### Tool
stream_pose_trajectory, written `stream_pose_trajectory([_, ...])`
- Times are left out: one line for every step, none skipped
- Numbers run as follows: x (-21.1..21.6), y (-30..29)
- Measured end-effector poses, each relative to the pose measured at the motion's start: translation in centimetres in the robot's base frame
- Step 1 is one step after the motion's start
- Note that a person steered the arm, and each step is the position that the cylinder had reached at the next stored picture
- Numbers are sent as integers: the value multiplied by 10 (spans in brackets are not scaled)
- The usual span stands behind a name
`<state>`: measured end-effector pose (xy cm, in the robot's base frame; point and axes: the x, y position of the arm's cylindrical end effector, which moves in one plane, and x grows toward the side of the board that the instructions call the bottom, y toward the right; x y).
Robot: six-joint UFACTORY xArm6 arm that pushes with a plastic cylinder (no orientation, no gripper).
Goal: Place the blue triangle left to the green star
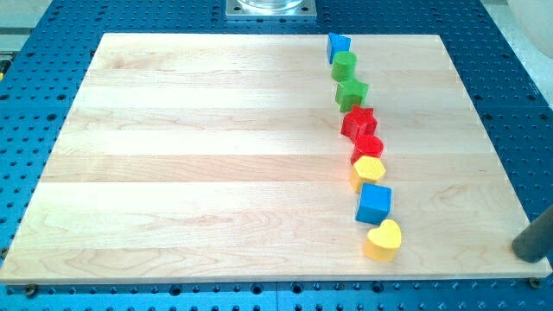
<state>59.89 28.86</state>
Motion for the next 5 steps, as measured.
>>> stream_pose_trajectory([-32,53])
stream_pose_trajectory([-39,57])
stream_pose_trajectory([-102,47])
stream_pose_trajectory([-164,47])
stream_pose_trajectory([-175,43])
